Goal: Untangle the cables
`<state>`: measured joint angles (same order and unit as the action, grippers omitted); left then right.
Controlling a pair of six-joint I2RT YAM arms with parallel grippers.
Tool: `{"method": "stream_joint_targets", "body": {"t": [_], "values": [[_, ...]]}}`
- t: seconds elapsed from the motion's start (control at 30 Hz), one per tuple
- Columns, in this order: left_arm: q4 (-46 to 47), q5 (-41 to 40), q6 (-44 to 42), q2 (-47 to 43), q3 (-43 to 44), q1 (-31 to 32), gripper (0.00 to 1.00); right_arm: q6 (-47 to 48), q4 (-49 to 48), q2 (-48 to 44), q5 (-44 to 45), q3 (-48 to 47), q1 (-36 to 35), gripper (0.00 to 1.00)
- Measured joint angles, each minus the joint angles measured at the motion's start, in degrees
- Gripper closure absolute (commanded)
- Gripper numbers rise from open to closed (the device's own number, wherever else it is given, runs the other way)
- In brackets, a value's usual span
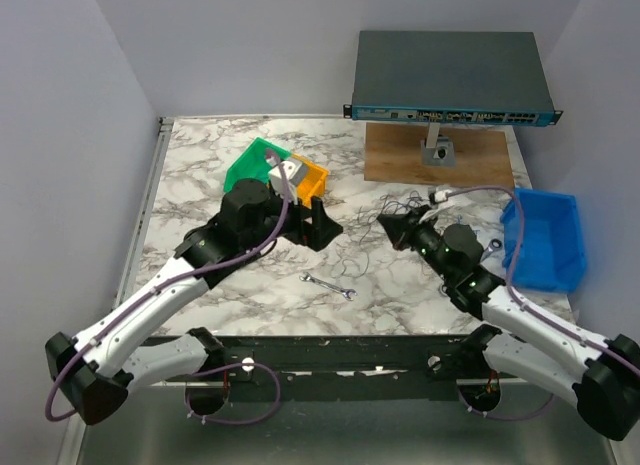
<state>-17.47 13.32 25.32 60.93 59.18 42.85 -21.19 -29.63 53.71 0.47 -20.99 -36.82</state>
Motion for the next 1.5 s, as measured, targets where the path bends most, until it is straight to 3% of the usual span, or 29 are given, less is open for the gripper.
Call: {"method": "stream_joint_targets", "body": {"t": [0.17, 0.37, 0.47, 0.67, 1.03, 1.23, 1.43, 1.5], "values": [[4.02, -7.80, 0.68, -11.34, -10.99, -1.64, 0.07, -2.29, 17.86, -5.42, 13.40, -16.06, 0.00, 0.99], [15.34, -13.57, 5.29, -20.39, -29.83, -1.81, 0.09, -1.53, 36.04, -3.26, 33.92, -37.31, 0.00, 0.99], [18.60, -15.76, 6.29, -20.94, -36.24, -1.81, 0.11, -0.20, 41.79, -0.74, 45.00, -43.50, 0.02, 0.99], [23.80, -17.68, 6.23, -21.24, -39.50, -1.81, 0.12, 5.03, 48.70, 4.37, 64.08, -48.57, 3.43, 0.99], [26.12, -17.84, 6.25, -23.91, -42.84, -1.75, 0.12, 14.62, 47.60, 11.54, 71.14, -51.45, 33.18, 0.99], [25.53, -17.84, 6.25, -25.66, -43.89, -1.46, 0.12, 8.37, 45.11, 15.15, 68.98, -43.58, 41.77, 0.99], [25.05, -17.84, 6.34, -27.63, -44.00, -1.49, 0.12, -6.95, 47.82, 26.01, 65.40, -39.06, 47.04, 0.79], [25.07, -17.84, 6.54, -27.61, -44.06, -1.46, 0.12, -13.14, 50.86, 29.77, 64.35, -39.21, 47.58, 0.41]]}}
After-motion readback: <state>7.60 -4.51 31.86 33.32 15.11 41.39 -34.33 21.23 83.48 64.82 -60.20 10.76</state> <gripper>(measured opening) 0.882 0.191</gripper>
